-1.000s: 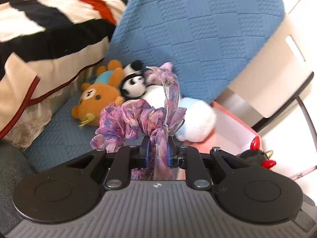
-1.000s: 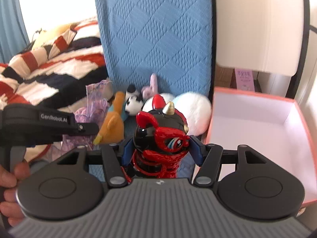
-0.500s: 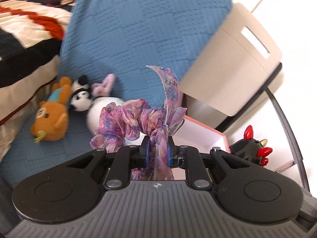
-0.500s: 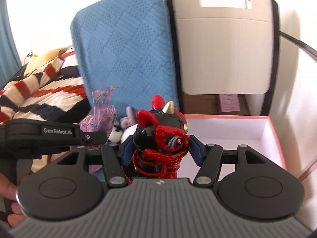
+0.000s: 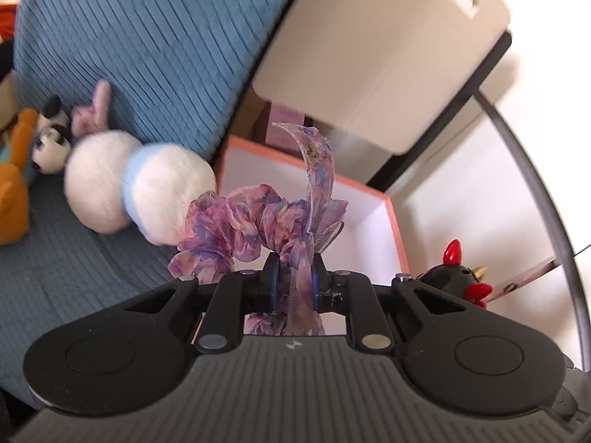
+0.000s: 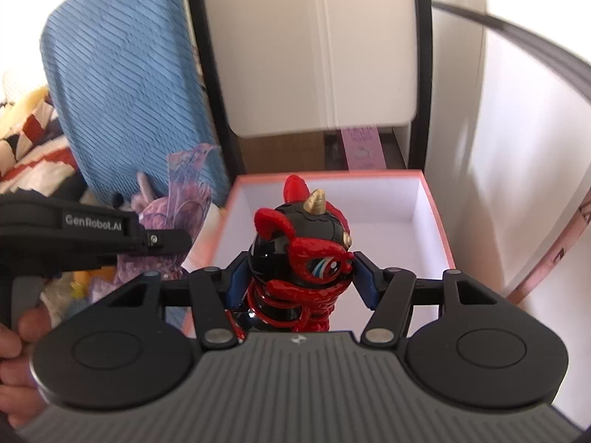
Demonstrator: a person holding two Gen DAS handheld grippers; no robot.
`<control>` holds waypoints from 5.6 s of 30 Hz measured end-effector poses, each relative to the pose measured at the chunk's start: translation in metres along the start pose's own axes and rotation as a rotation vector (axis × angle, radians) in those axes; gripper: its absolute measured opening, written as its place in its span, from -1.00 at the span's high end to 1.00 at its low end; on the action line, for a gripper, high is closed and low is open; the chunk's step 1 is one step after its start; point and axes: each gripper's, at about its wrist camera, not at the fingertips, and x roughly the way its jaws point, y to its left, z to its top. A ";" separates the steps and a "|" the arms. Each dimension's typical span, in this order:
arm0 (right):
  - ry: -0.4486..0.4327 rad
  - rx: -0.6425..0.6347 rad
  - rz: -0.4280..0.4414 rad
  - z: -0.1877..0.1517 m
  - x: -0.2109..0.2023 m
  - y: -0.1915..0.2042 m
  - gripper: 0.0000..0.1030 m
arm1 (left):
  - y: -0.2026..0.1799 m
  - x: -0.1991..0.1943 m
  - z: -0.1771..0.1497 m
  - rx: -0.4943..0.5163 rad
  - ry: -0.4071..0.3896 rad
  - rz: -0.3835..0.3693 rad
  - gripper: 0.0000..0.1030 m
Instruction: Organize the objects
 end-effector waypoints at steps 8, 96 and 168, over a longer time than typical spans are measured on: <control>0.098 0.016 -0.025 -0.022 0.050 -0.035 -0.19 | -0.013 0.064 -0.017 0.034 0.114 0.028 0.62; -0.041 -0.027 -0.061 -0.088 -0.099 0.160 -0.37 | 0.127 -0.205 -0.081 0.141 -0.255 -0.095 0.04; -0.020 -1.516 -0.433 -0.081 0.260 0.281 -0.97 | 0.329 0.044 0.034 0.142 -0.068 0.393 -0.81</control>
